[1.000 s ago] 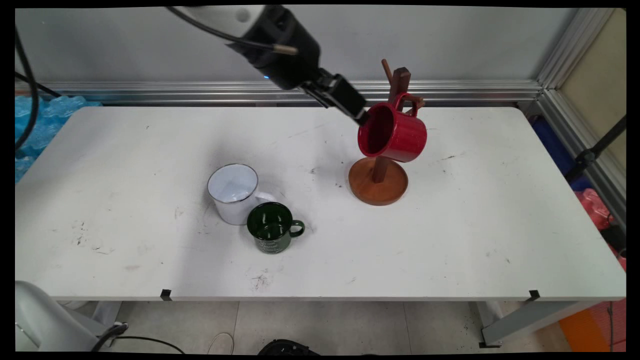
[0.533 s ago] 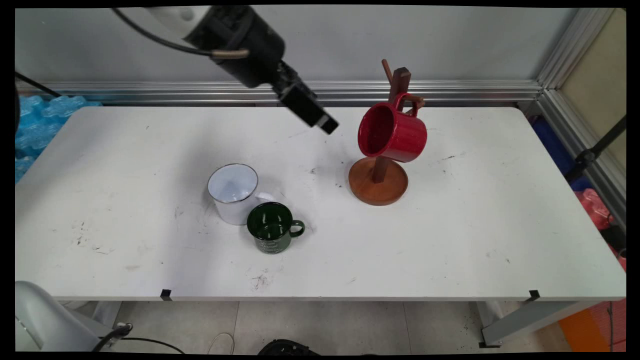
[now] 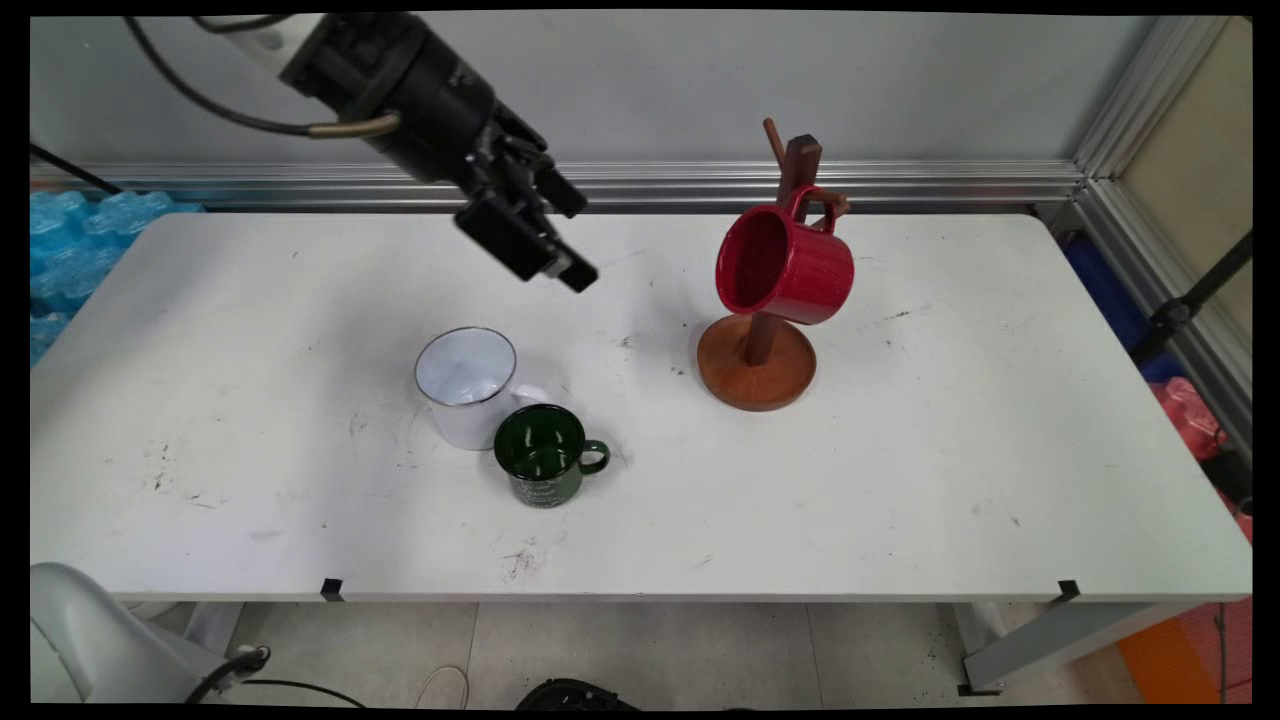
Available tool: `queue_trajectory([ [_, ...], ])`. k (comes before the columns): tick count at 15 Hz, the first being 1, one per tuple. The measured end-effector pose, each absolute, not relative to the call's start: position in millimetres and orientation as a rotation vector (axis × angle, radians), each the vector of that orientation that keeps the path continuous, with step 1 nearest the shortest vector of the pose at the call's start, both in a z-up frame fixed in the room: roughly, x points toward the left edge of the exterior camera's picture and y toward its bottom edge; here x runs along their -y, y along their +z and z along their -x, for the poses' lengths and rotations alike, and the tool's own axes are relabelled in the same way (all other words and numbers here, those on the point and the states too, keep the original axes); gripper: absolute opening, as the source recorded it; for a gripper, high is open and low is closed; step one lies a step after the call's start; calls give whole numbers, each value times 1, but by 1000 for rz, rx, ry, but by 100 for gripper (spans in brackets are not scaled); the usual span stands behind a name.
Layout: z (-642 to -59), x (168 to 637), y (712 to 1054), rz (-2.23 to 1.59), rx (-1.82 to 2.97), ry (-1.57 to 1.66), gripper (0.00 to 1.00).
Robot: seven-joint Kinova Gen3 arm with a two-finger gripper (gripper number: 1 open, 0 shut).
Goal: Pick up the red mug from the rack
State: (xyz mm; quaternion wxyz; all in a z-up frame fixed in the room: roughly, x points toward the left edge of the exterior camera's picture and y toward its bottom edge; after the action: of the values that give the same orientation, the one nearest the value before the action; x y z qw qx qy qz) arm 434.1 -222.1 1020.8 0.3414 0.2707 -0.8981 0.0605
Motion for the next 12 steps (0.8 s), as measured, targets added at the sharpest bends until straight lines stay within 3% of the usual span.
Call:
queue_trajectory([
  [12, -464, 208, 1020, -563, 2413, 166, 100],
])
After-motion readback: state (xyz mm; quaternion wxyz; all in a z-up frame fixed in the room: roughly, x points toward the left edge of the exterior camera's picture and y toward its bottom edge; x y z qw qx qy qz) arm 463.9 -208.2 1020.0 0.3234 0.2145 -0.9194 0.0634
